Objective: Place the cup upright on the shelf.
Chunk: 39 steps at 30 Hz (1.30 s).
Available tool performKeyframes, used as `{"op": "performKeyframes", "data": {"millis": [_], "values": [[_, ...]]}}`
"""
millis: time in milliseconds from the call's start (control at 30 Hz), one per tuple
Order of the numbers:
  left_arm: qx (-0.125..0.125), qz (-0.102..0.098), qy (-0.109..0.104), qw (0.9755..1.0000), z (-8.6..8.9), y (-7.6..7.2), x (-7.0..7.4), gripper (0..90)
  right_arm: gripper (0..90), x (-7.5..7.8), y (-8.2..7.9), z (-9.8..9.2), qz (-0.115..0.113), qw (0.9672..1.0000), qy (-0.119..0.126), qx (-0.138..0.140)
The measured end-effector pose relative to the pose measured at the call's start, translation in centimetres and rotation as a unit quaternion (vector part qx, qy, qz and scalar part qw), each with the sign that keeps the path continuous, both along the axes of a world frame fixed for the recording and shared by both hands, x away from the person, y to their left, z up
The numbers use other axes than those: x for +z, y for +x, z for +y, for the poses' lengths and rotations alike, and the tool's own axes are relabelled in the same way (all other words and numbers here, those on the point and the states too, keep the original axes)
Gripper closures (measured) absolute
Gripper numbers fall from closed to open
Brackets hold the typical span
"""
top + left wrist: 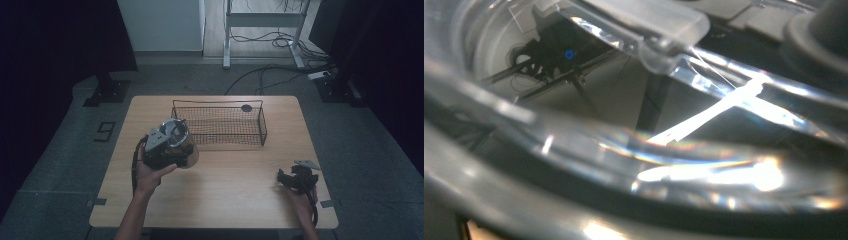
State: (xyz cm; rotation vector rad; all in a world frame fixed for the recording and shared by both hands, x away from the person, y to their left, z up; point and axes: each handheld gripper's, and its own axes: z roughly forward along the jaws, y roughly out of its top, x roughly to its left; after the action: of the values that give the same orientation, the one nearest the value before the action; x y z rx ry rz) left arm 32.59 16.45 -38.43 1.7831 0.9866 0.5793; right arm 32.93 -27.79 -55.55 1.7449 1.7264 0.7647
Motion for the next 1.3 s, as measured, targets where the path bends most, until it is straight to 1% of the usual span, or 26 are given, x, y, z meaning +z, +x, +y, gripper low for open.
{"op": "performKeyframes", "data": {"millis": [33, 200, 333, 367, 400, 433, 500, 567, 600, 700, 733, 800, 867, 900, 967, 1000, 1067, 1100, 1133, 1167, 1233, 1300], "values": [[0.0, 0.0, 0.0, 1.0, 0.0, 0.0, 0.0, 3.9, 10.3, 0.0, 0.0, 0.0, 0.0, 1.0, 0.0, 0.0], [0.006, 0.004, -0.006, 1.0, -0.8, 1.4, 0.2, 3.9, 10.9, 0.0, 0.0, 0.0, -0.001, 1.0, 0.001, 0.0], [0.008, 0.013, -0.012, 0.9998, -1.3, 2.6, 0.2, 3.9, 11.0, 0.0, 0.0, 0.0, -0.001, 1.0, 0.0, 0.0], [0.013, 0.013, -0.014, 0.9997, -1.4, 3.1, 0.3, 3.9, 11.1, 0.0, 0.0, 0.0, 0.0, 1.0, 0.0, 0.001], [0.013, 0.013, -0.014, 0.9997, -1.4, 3.1, 0.3, 3.9, 11.1, 0.0, 0.0, 0.0, 0.0, 1.0, 0.0, 0.001], [0.015, 0.012, -0.012, 0.9997, -1.5, 3.6, 0.5, 3.9, 11.1, 0.0, 0.0, 0.0, 0.0, 1.0, 0.0, 0.001], [0.017, 0.012, -0.011, 0.9997, -1.5, 3.8, 0.6, 3.9, 11.1, 0.0, 0.0, 0.0, 0.0, 1.0, 0.0, 0.0], [0.022, 0.011, -0.009, 0.9997, -1.6, 4.5, 0.8, 3.9, 11.1, 0.0, 0.0, 0.0, 0.0, 1.0, 0.0, 0.0], [0.022, 0.011, -0.009, 0.9997, -1.6, 4.5, 0.8, 3.9, 11.1, 0.0, 0.0, 0.0, 0.0, 1.0, 0.0, 0.0], [0.031, 0.007, -0.008, 0.9995, -1.8, 5.3, 1.1, 3.9, 11.2, 0.0, 0.0, 0.0, 0.0, 1.0, 0.0, 0.0], [0.031, 0.007, -0.008, 0.9995, -1.8, 5.3, 1.1, 3.9, 11.2, 0.0, 0.0, 0.0, 0.0, 1.0, 0.0, 0.0], [0.038, 0.009, -0.005, 0.9992, -2.0, 6.2, 1.3, 3.9, 11.2, 0.0, 0.0, 0.0, -0.001, 1.0, 0.001, 0.0], [0.04, 0.012, -0.005, 0.9991, -2.1, 6.7, 1.3, 3.9, 11.2, 0.0, 0.0, 0.0, -0.002, 1.0, 0.0, 0.0], [0.04, 0.012, -0.005, 0.9991, -2.1, 6.7, 1.3, 3.9, 11.2, 0.0, 0.0, 0.0, -0.002, 1.0, 0.0, 0.0], [0.043, 0.015, -0.007, 0.999, -2.1, 7.2, 1.2, 3.9, 11.2, 0.0, 0.0, 0.0, -0.002, 1.0, 0.0, 0.001], [0.047, 0.017, -0.01, 0.9987, -2.1, 7.7, 1.1, 3.9, 11.2, 0.0, 0.0, 0.0, -0.002, 1.0, 0.0, 0.001], [0.05, 0.018, -0.011, 0.9985, -2.1, 8.0, 1.0, 3.9, 11.2, 0.0, 0.0, 0.0, -0.002, 1.0, 0.0, 0.001], [0.054, 0.021, -0.013, 0.9982, -2.1, 8.5, 0.9, 3.9, 11.2, 0.0, 0.0, 0.0, -0.002, 1.0, 0.0, 0.001], [0.054, 0.021, -0.013, 0.9982, -2.1, 8.5, 0.9, 3.9, 11.2, 0.0, 0.0, 0.0, -0.002, 1.0, 0.0, 0.001], [0.058, 0.025, -0.017, 0.9978, -2.1, 9.0, 0.8, 3.9, 11.2, 0.0, 0.0, 0.0, -0.002, 1.0, 0.0, 0.001], [0.06, 0.027, -0.02, 0.9977, -2.1, 9.2, 0.7, 3.9, 11.2, 0.0, 0.0, 0.0, -0.002, 1.0, 0.0, 0.001], [0.058, 0.031, -0.026, 0.9975, -2.2, 9.8, 0.8, 3.9, 11.2, 0.0, 0.0, 0.0, -0.002, 1.0, 0.0, 0.001]]}}
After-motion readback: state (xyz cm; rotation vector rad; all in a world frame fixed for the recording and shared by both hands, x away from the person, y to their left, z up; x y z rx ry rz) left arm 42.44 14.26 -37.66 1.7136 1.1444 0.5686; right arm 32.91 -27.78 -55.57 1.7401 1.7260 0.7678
